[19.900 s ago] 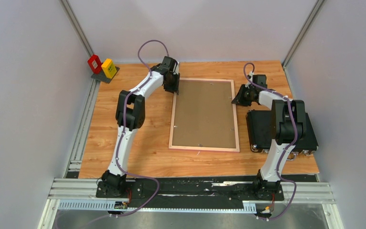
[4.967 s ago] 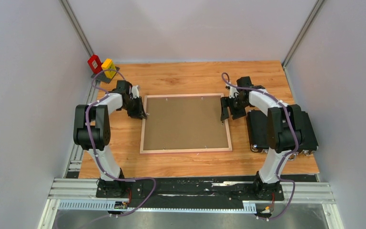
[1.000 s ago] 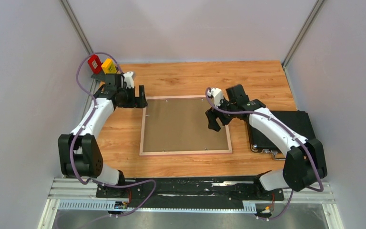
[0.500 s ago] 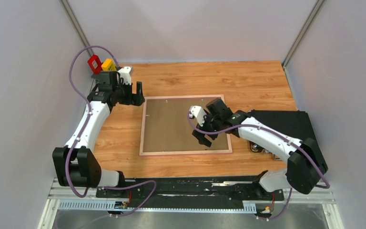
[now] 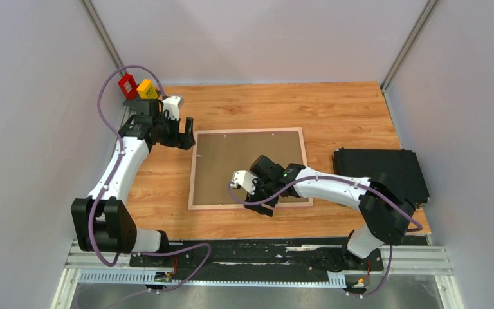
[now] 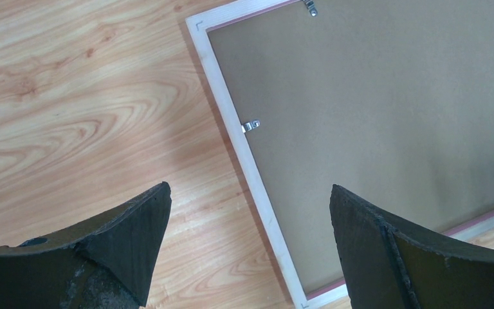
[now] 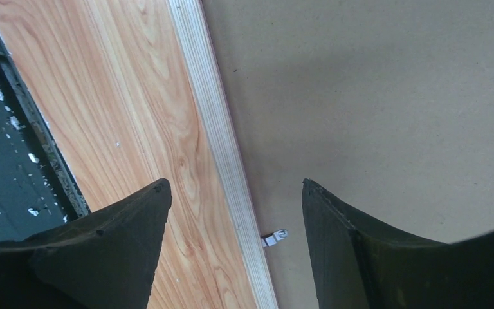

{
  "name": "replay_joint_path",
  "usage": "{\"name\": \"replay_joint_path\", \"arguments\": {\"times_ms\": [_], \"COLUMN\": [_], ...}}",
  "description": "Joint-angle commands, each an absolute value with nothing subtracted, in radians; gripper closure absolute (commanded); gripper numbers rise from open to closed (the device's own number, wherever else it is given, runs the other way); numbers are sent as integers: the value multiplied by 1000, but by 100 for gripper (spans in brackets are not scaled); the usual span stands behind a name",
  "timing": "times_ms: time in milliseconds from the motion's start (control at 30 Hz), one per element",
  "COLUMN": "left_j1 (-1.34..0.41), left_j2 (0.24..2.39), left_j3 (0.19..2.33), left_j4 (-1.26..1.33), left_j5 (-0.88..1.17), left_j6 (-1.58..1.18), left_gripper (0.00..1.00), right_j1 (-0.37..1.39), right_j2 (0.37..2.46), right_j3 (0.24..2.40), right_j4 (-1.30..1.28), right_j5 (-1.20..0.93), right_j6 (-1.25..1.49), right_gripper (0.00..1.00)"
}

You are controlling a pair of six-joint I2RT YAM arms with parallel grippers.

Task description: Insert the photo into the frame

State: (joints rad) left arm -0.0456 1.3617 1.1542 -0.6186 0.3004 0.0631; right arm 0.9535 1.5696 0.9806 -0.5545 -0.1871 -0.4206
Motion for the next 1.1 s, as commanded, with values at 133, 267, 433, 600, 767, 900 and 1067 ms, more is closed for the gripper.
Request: {"name": "replay_joint_path", "arguments": {"times_ms": [133,267,433,600,767,900,1067], "left_j1": [-48,-48,-48,-48,-48,-48,-48], "left_j2": [1327,1326,1327,1337,1351,1356,1357], "left_j3": [1146,1144,1146,1145,1144,1136,1130], "left_j4": [-630,-630,-632,-633,-626,-616,-613], "left_j5": [299,296,296,282,259,255,243], "left_j6": [89,94,108,117,118,116,119], "left_gripper": [0,0,0,0,0,0,0], "right_j1": [984,989,1000,1009,1016,1025,1040], "right_j2": [1602,1620,1653,1664,1649,1637,1644], "right_j3": [1011,1016,1029,1028,1015,1006,1002], "right_j4": [-500,-499,-497,-497,-499,-500,-502], "right_j5": [-75,-52,-15,-2,-16,-27,-32], "right_j6": [-401,-399,-399,-397,-390,-384,-383], "right_gripper": [29,30,32,41,50,54,59]}}
